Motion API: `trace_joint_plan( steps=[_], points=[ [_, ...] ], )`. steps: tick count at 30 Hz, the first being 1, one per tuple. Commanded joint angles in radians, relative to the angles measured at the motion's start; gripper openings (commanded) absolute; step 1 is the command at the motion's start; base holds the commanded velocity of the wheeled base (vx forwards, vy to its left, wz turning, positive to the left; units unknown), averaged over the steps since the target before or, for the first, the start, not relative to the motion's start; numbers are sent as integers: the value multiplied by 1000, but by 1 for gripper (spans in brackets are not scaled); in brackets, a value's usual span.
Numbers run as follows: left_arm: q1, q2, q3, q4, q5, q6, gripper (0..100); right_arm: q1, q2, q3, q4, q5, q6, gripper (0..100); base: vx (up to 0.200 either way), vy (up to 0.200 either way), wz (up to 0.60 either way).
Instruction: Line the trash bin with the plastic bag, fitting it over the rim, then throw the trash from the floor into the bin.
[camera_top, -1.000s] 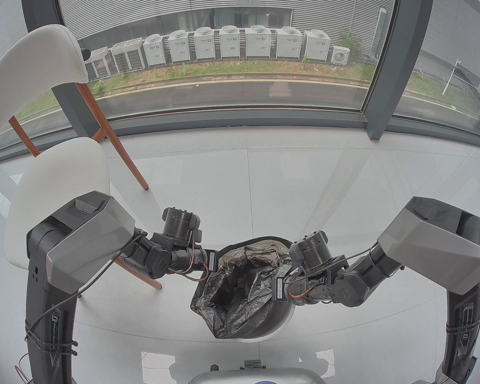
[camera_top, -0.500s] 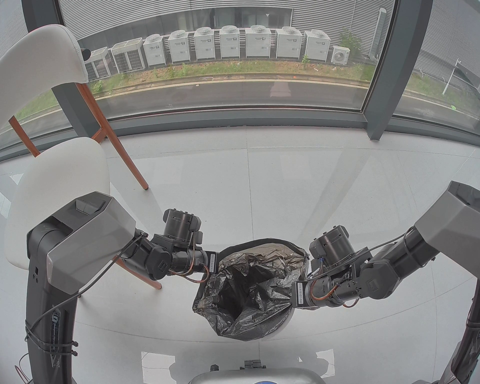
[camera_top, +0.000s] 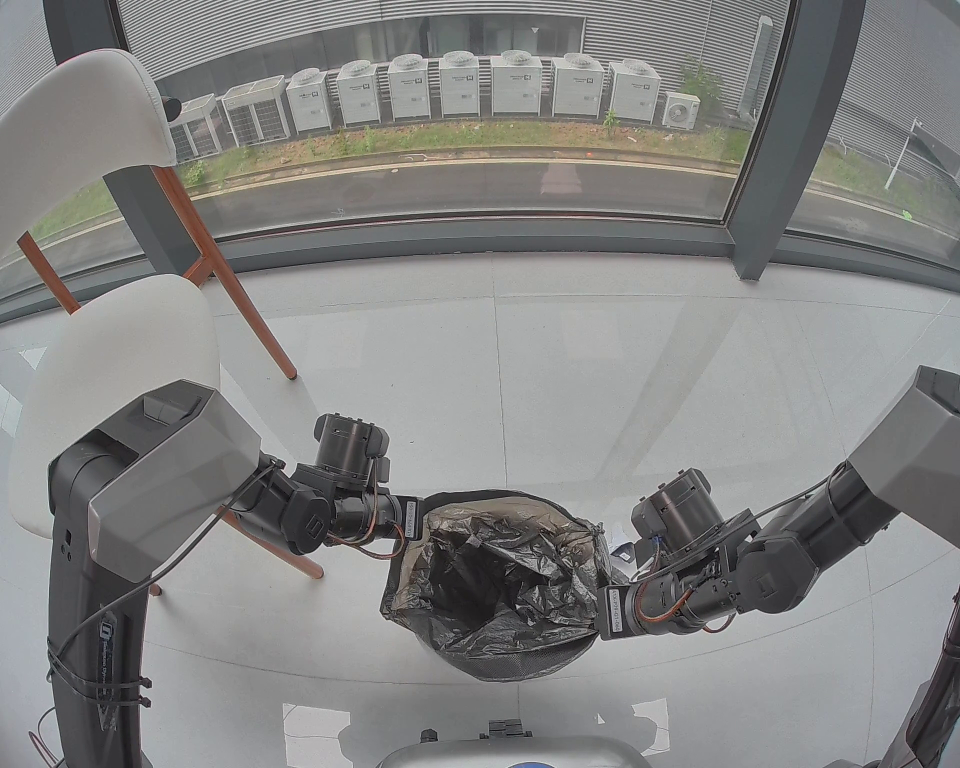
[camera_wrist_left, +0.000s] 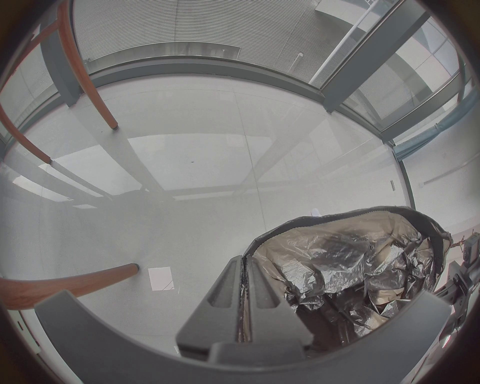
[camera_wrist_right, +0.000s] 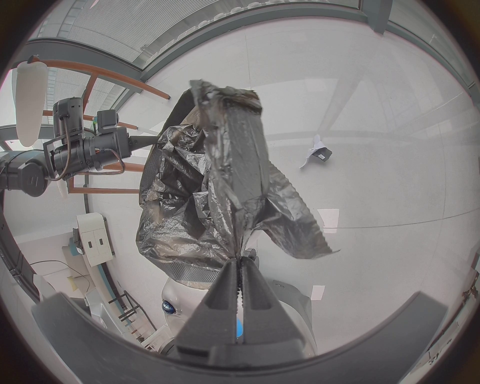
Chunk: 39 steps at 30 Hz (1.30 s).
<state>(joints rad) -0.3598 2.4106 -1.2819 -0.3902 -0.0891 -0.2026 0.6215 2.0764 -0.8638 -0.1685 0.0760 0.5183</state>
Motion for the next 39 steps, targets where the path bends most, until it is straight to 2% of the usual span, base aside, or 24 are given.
trace_joint_plan(
  steps=[1, 9, 15, 24, 39],
  points=[
    [7, -10, -7, 1, -1, -8, 0, 20, 11, -17, -2, 1, 0, 0, 0, 0, 0],
    [-19, -13, -13, -2, -6, -84, 0, 63, 71, -118, -3, 4, 3, 0, 0, 0, 0],
    [-16, -13, -2, -1, 0, -83, 0, 86, 102, -176, 0, 4, 6, 0, 0, 0, 0],
    [-27, -11, 12, -41, 16, -78, 0, 92, 93, -89, 12, -12, 8, 0, 0, 0, 0],
    [-22, -15, 36, -65, 23, -86, 0, 126, 83, -169, 9, 4, 8, 0, 0, 0, 0]
  ],
)
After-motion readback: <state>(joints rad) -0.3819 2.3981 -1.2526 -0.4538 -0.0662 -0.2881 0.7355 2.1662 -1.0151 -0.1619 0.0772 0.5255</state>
